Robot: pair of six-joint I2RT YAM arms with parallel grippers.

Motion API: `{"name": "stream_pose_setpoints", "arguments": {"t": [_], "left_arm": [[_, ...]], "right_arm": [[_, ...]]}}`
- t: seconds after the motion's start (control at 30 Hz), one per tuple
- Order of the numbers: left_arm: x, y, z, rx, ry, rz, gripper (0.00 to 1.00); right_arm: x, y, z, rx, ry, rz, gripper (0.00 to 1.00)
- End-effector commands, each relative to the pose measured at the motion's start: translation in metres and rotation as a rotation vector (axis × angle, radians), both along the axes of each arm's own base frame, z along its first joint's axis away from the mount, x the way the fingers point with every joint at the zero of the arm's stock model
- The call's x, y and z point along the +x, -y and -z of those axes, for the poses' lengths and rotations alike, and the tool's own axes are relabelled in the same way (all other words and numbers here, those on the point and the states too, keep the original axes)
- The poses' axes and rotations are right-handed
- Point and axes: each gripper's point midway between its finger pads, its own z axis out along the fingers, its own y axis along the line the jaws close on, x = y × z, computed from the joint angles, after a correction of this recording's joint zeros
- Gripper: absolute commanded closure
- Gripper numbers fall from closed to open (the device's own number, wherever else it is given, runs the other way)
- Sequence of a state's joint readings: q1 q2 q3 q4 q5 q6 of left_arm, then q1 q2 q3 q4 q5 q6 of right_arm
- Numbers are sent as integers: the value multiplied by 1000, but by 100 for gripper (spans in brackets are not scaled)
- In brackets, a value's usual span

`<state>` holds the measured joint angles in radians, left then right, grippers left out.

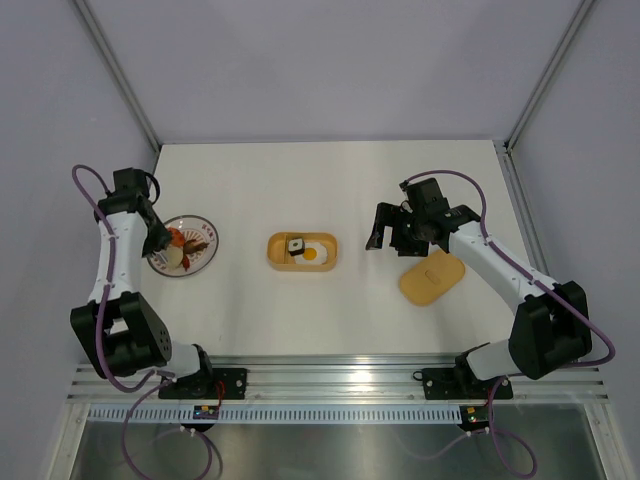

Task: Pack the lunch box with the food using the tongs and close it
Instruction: Pick up the fake food from the plate, then place the fake food in the packing box.

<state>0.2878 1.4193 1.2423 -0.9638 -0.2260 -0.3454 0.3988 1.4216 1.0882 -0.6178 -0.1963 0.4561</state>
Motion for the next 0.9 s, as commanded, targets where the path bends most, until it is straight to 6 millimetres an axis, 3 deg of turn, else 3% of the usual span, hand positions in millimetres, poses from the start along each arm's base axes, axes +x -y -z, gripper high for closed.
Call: {"name": "stream_pose_setpoints", "arguments": {"t": [0.0,0.17,0.3,0.67,0.73,0.87], "left_arm": [[1,-10,-40,85,102,-33,89],[1,2,-64,93,160,6,92],[1,22,-80,99,182,81,95],[-18,120,-94,-5,201,354,100],[-27,144,-89,-48,185,424,100],[-43,170,-77,-92,134,531,100]], "right_arm": [[8,-4,-15,23,35,-6,1],[8,-2,-14,19,34,3,0],[7,1,-14,7,37,12,1],[1,14,-22,-35,53,47,0],[-1,18,-24,-45,58,59,1],[-7,19,-28,-33,56,73,0]]}}
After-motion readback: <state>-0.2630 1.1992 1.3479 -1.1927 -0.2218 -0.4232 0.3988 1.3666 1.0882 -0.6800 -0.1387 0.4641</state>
